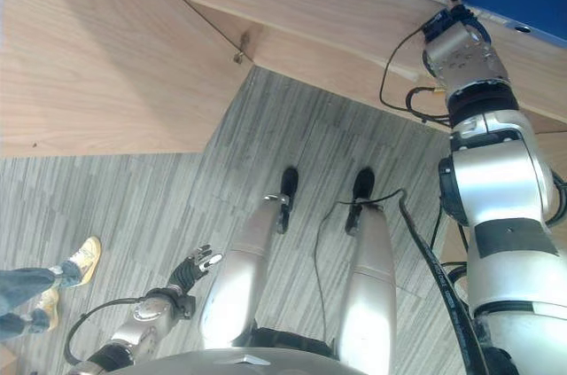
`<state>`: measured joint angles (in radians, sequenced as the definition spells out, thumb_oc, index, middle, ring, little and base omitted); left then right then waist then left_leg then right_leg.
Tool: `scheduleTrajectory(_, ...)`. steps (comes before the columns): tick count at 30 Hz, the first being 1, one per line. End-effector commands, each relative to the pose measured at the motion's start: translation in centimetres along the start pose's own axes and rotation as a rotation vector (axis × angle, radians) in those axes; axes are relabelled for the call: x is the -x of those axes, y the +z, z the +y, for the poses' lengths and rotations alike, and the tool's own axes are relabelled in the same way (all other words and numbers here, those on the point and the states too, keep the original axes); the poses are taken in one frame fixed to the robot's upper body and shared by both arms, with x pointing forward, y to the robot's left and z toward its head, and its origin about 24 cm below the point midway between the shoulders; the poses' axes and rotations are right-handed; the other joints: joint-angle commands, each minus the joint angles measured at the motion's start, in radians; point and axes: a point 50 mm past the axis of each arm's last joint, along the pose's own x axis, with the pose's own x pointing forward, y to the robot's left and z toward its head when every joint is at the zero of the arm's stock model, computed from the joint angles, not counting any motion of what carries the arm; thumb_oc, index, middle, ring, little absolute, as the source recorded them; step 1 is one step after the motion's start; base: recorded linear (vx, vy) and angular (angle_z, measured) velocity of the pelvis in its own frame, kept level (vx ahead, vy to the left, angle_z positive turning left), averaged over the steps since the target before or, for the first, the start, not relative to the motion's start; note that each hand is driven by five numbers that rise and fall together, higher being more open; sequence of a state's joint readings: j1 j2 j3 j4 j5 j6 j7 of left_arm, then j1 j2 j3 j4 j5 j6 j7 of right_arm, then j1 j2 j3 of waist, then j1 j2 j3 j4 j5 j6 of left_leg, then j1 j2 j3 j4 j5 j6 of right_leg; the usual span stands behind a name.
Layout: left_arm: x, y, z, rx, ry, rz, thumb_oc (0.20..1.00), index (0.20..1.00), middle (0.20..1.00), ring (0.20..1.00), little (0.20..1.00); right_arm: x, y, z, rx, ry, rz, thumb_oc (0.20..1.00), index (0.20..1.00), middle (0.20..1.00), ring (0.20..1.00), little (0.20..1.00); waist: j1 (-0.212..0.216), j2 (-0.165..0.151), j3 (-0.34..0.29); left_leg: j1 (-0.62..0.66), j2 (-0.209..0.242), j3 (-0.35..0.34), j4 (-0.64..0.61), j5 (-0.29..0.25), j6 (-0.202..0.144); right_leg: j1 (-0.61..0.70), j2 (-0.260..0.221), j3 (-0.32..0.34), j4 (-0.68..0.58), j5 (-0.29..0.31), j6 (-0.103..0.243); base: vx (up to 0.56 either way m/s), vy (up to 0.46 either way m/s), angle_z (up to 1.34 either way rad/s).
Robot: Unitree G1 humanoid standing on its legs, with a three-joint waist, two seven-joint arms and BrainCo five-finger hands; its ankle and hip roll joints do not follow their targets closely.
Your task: Put the empty folder in the office cabinet
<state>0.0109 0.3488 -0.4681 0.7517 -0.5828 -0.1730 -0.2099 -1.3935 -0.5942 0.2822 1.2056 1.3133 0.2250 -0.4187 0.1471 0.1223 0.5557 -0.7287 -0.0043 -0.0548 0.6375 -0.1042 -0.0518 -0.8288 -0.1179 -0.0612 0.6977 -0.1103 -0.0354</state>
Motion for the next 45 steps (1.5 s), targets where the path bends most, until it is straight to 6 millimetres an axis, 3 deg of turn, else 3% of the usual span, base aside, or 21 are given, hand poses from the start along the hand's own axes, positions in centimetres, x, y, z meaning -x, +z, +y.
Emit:
scheduleTrajectory(1, 2.5, -2.9, 2.1, -0.007, 0.058, 0.08, 1.0, 1.0, 1.0, 1.0, 1.0, -0.1, 1.2, -1.8, 0.045, -0.02, -0.005, 1.0, 1.0, 1.0, 1.0, 1.0, -0.017, 0.026, -0.036, -0.024, 0.0, 0.052, 0.155, -0.092, 0.057, 0.093, 0.029, -0.015, -0.093, -0.075, -0.025, -0.02, 0.004, -0.06)
scheduleTrajectory(2, 2.4, -2.8, 2.1, -0.005, 0.066, 0.078, 1.0, 1.0, 1.0, 1.0, 1.0, -0.4, 1.1, -3.4, 0.045, -0.059, -0.002, 1.0, 1.0, 1.0, 1.0, 1.0, -0.019, 0.023, -0.036, -0.023, 0.001, 0.052, 0.155, -0.103, 0.063, 0.094, 0.03, -0.013, -0.097, -0.072, -0.021, -0.02, 0.002, -0.08)
scheduleTrajectory(4, 2.4, -2.8, 2.2, -0.006, 0.073, 0.076, 1.0, 1.0, 1.0, 1.0, 1.0, -0.7, 1.3, -4.5, 0.092, -0.081, -0.038, 1.0, 1.0, 1.0, 1.0, 1.0, -0.02, 0.021, -0.036, -0.021, 0.001, 0.055, 0.152, -0.11, 0.066, 0.099, 0.031, -0.012, -0.106, -0.068, -0.017, -0.02, -0.013, -0.07)
scheduleTrajectory(9, 2.3, -2.7, 2.2, -0.007, 0.075, 0.076, 1.0, 1.0, 1.0, 1.0, 1.0, -0.7, 2.2, -5.5, 0.189, -0.16, -0.166, 1.0, 1.0, 1.0, 1.0, 1.0, -0.025, 0.022, -0.036, -0.014, -0.003, 0.058, 0.143, -0.109, 0.066, 0.105, 0.033, -0.011, -0.12, -0.061, -0.013, -0.02, -0.002, -0.06)
scheduleTrajectory(14, 2.3, -2.7, 2.2, -0.007, 0.075, 0.076, 1.0, 1.0, 1.0, 1.0, 1.0, -0.7, 2.2, -5.5, 0.189, -0.16, -0.166, 1.0, 1.0, 1.0, 1.0, 1.0, -0.025, 0.022, -0.036, -0.013, -0.003, 0.058, 0.143, -0.109, 0.066, 0.106, 0.033, -0.01, -0.12, -0.061, -0.013, -0.01, 0.003, -0.05)
scheduleTrajectory(15, 2.2, -2.7, 1.8, -0.004, 0.075, 0.063, 1.0, 1.0, 1.0, 1.0, 1.0, -0.2, 3.7, -5.7, 0.355, -0.265, -0.364, 1.0, 1.0, 1.0, 1.0, 1.0, -0.03, 0.023, -0.036, -0.013, -0.008, 0.059, 0.137, -0.112, 0.069, 0.109, 0.036, -0.007, -0.135, -0.055, -0.009, -0.04, 0.005, 0.0)
scheduleTrajectory(23, 2.4, -1.9, 2.3, -0.032, 0.074, 0.039, 1.0, 1.0, 1.0, 1.0, 1.0, 0.7, 5.5, -5.0, 0.749, -0.335, -0.578, 1.0, 1.0, 1.0, 1.0, 1.0, -0.038, 0.019, -0.036, 0.009, -0.011, 0.061, 0.1, -0.108, 0.067, 0.13, 0.037, -0.005, -0.176, -0.04, 0.002, -0.05, -0.004, -0.05)
scheduleTrajectory(28, 2.5, -1.4, 2.6, -0.042, 0.075, 0.026, 1.0, 1.0, 1.0, 1.0, 1.0, 0.8, 5.9, -5.1, 0.775, -0.315, -0.593, 1.0, 1.0, 1.0, 1.0, 1.0, -0.043, 0.019, -0.036, 0.031, -0.011, 0.065, 0.083, -0.104, 0.066, 0.15, 0.032, -0.003, -0.205, -0.027, 0.012, -0.05, 0.01, -0.06)
scheduleTrajectory(39, 2.4, -1.1, 3.0, -0.069, 0.097, 0.015, 1.0, 1.0, 1.0, 1.0, 1.0, 0.5, 5.2, -5.4, 0.833, -0.247, -0.592, 1.0, 1.0, 1.0, 1.0, 1.0, -0.046, 0.013, -0.036, 0.08, -0.016, 0.07, 0.055, -0.112, 0.064, 0.193, 0.028, -0.001, -0.245, -0.014, 0.022, -0.04, 0.017, -0.06)
scheduleTrajectory(42, 2.1, -0.9, 2.5, -0.088, 0.086, -0.012, 1.0, 1.0, 1.0, 1.0, 1.0, 0.3, 4.1, -5.8, 0.925, -0.211, -0.632, 1.0, 1.0, 1.0, 1.0, 1.0, -0.05, 0.003, -0.036, 0.122, -0.012, 0.075, 0.017, -0.107, 0.063, 0.228, 0.029, 0.001, -0.282, -0.003, 0.027, -0.08, 0.051, -0.04)
scheduleTrajectory(45, 1.8, 0.0, 2.4, -0.101, 0.093, -0.063, 1.0, 1.0, 1.0, 1.0, 1.0, 0.4, 2.2, -5.9, 0.947, -0.038, -0.66, 1.0, 1.0, 1.0, 1.0, 1.0, -0.071, -0.024, -0.036, 0.168, -0.015, 0.092, -0.036, -0.082, 0.067, 0.266, 0.019, 0.004, -0.345, 0.045, 0.033, -0.23, 0.123, 0.01)
